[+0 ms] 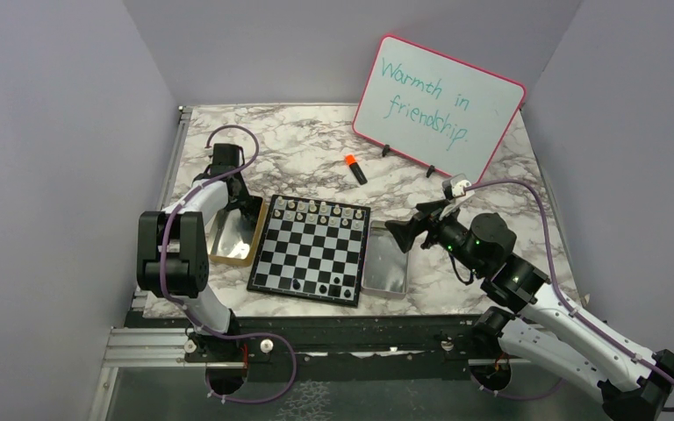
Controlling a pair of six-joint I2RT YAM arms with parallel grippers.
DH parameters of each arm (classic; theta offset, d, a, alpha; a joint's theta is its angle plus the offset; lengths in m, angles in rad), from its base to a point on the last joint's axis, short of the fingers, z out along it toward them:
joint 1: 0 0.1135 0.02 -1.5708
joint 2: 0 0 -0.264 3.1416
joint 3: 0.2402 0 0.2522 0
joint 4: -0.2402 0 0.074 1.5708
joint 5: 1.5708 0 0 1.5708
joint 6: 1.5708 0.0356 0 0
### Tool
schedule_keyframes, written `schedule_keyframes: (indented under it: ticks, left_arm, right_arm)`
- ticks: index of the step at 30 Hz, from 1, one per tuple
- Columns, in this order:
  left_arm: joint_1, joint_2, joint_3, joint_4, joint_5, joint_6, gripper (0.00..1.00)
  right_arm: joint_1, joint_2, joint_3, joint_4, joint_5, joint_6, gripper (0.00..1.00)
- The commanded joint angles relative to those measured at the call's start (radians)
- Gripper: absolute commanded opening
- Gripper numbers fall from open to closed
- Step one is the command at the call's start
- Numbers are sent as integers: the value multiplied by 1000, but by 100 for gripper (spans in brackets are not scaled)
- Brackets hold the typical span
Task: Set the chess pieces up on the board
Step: Pick up the chess piece from the storage box.
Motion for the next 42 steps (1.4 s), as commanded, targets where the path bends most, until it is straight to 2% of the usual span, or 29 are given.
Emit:
schedule_keyframes:
  ticks: [1, 22, 32, 35, 38, 42]
  left_arm:
    - [6, 25, -14, -14, -27, -14, 25]
    - [6, 46, -28, -6, -9, -24, 25]
    - [6, 6, -57, -17, 12, -20, 15]
    - [6, -13, -64, -18, 11, -17, 16]
    - [6, -12, -63, -26, -3, -16, 24]
    - [6, 4, -61, -23, -2, -21, 25]
  right_arm:
    - [3, -12, -8, 5, 32, -18, 100]
    - [3, -33, 0, -4, 47, -26, 100]
    - [3, -30, 5, -3, 35, 3, 100]
    - [3, -30, 9, -8, 30, 9, 100]
    - [3, -35, 8, -10, 28, 16, 100]
    - [3, -42, 6, -12, 26, 27, 100]
